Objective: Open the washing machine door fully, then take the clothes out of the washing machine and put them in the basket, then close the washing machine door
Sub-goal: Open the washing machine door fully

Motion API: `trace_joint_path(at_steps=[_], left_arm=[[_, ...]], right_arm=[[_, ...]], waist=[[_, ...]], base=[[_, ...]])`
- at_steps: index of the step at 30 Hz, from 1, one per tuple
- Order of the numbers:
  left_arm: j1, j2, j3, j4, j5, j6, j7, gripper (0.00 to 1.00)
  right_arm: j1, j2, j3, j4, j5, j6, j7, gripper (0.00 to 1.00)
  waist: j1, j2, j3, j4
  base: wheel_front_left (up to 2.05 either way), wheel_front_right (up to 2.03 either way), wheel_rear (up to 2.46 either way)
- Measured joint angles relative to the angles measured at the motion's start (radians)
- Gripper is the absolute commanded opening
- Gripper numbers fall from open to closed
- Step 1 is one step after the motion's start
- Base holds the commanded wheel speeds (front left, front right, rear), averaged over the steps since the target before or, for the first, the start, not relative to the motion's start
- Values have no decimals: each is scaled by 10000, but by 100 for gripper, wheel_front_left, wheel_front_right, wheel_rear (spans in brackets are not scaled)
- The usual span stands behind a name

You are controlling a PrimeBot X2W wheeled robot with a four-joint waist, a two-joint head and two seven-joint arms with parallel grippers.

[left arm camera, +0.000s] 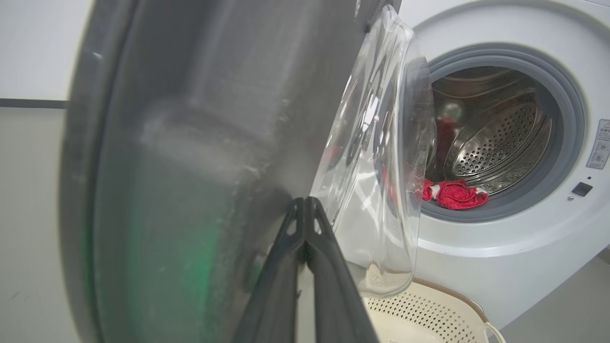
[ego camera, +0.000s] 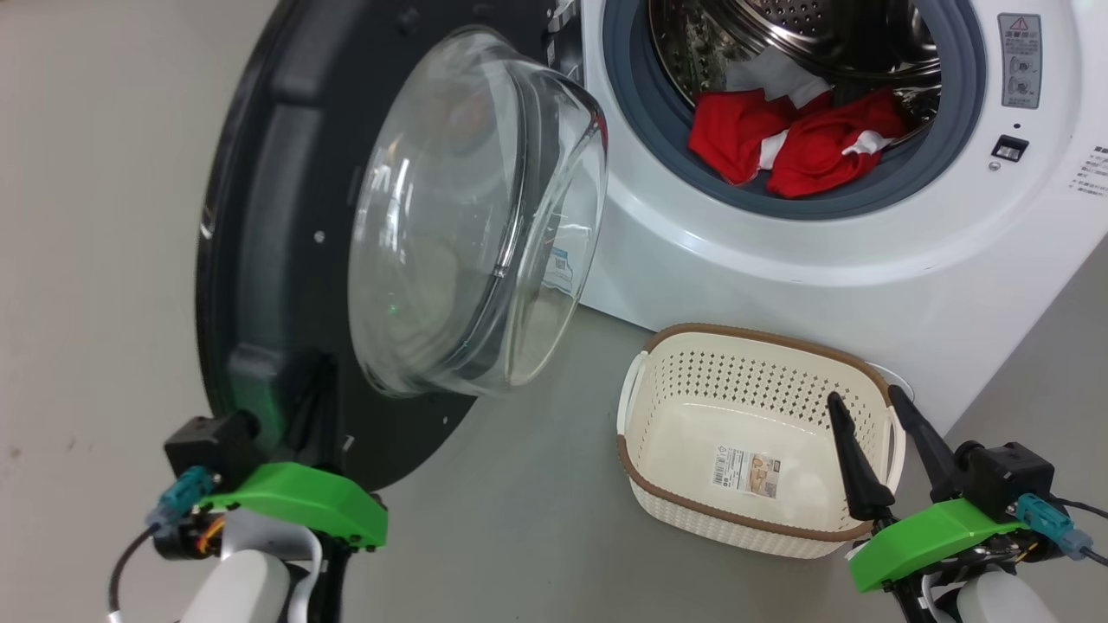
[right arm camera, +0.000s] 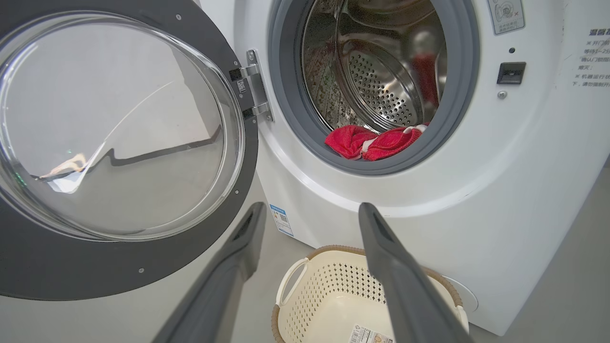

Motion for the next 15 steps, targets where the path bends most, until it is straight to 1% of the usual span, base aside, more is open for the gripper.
trace_joint_path(at_steps=[7,15], left_arm=[[-189,180,508,516,-10,81,-219,0],[-477,330,878,993,40,50,-351,0]], right_arm=[[-16,-67,-113,-29,-54,0,0,100],[-40,-174,-92,-75,-54,0,0,100]], waist=[[0,0,131,4],[0,0,360,-43]], base=[[0,0,0],[0,0,0]])
